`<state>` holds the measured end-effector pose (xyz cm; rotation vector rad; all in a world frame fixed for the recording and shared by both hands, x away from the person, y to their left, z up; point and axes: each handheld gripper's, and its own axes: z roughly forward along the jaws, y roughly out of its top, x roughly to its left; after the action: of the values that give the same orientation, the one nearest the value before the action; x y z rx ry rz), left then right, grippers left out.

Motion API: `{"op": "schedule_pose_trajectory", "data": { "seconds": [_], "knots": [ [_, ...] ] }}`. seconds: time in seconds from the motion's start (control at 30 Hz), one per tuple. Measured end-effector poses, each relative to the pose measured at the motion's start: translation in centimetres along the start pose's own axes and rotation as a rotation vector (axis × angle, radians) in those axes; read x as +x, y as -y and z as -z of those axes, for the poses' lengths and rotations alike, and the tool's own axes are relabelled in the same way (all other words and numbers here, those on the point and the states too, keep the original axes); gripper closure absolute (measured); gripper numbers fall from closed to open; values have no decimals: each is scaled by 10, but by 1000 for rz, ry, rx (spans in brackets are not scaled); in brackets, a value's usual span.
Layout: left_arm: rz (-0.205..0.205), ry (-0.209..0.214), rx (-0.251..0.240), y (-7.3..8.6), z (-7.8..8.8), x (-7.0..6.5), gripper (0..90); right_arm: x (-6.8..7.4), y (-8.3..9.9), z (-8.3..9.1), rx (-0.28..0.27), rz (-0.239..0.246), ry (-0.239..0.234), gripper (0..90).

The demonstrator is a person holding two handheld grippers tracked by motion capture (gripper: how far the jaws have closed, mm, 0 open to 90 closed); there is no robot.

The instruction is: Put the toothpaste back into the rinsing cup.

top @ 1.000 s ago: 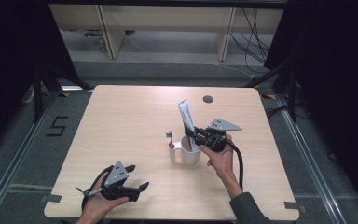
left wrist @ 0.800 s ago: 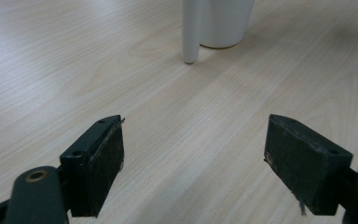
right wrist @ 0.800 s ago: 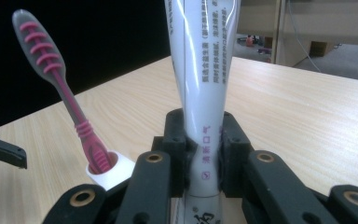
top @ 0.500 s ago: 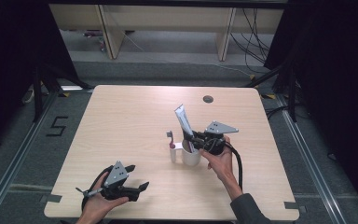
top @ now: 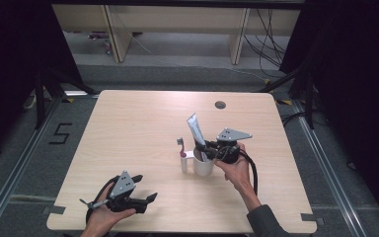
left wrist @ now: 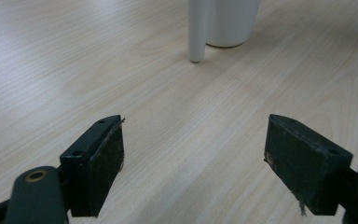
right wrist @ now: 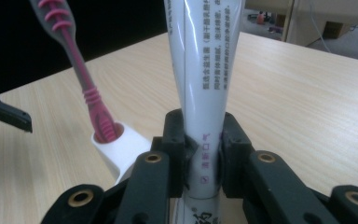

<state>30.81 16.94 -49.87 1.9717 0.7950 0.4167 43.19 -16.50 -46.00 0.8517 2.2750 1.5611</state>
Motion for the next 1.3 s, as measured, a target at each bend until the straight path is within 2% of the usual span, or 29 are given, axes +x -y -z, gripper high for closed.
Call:
{"op": "schedule_pose_trajectory", "data": {
  "seconds": [0.03, 0.07, 0.1, 0.13, 0.23, 0.27, 0.3, 0.37, 0.4, 0.43, 0.47, 0.5, 0.53, 0.6, 0.63, 0.7, 0.77, 0.83, 0.9, 0.97, 1.03, 1.1, 1.13, 1.17, 1.23, 1.27, 1.3],
  "knots": [
    [-2, 1, 1, 0, 0, 0, 197, 3, 1, -1, 9, -30, -18, 768],
    [-2, -1, 2, 1, 0, 0, 197, 2, 1, -1, 12, 3, -1, 768],
    [2, -1, 0, 1, 0, 0, 197, 3, 1, -1, 18, -9, -12, 768],
    [-3, -4, 6, 1, 0, 0, 197, 3, 0, -1, 18, 9, 0, 768],
    [-2, 1, -1, 0, 1, 0, 197, 7, 1, 1, 27, -3, -4, 767],
    [-2, 4, -2, 1, 0, 0, 197, 6, 1, 2, 42, 9, -14, 766],
    [-1, 3, -1, 1, 0, 0, 197, 6, 1, 3, 45, 23, -3, 765],
    [-3, 0, -1, 0, 1, 0, 197, 9, 2, 5, 65, 18, 18, 763],
    [-2, 2, -5, 0, 0, 0, 197, 7, 2, 5, 64, 50, 23, 762],
    [-2, 2, -4, 0, 0, 0, 197, 7, 3, 5, 74, 53, 22, 754],
    [-2, -1, 0, 0, 1, 0, 197, 8, 4, 5, 61, 53, 23, 741],
    [-2, 0, 1, 0, 0, 0, 197, 9, 4, 6, 79, 27, 32, 739],
    [-1, -1, 1, 1, 0, 0, 197, 7, 4, 7, 73, 46, 26, 738],
    [-3, -3, 3, 0, 0, 0, 197, 7, 4, 8, 82, 35, 6, 740],
    [-3, -2, 3, 0, 0, 0, 197, 7, 4, 9, 75, 52, 25, 742],
    [-3, -3, 2, 1, 0, 0, 197, 7, 5, 11, 72, 55, 30, 743],
    [-4, -2, 3, 1, 0, 0, 197, 8, 6, 11, 84, 27, 23, 742],
    [-4, 1, 3, 0, 0, 0, 197, 8, 5, 11, 89, 36, 19, 738],
    [-1, -2, 1, 1, 0, 0, 197, 10, 6, 13, 97, 17, 28, 732],
    [-1, 2, -2, 1, 0, 0, 197, 10, 6, 13, 97, 16, 33, 717],
    [-2, -2, -1, 0, 1, 0, 197, 8, 6, 14, 79, 39, 45, 706],
    [-1, -2, -1, 0, 1, 0, 197, 9, 6, 15, 86, 0, 18, 702],
    [0, 1, -2, 1, 0, 0, 197, 11, 6, 17, 93, -7, 33, 703],
    [0, 1, -2, 1, 0, 0, 197, 8, 7, 16, 77, 37, 42, 703],
    [4, 2, -5, 1, 0, 0, 197, 8, 7, 17, 95, 39, 44, 701],
    [-1, 0, -2, 1, 1, 0, 197, 10, 8, 16, 104, 9, 40, 690],
    [1, 1, -3, 1, 1, 0, 197, 8, 8, 16, 100, 19, 38, 678]
  ]
}}
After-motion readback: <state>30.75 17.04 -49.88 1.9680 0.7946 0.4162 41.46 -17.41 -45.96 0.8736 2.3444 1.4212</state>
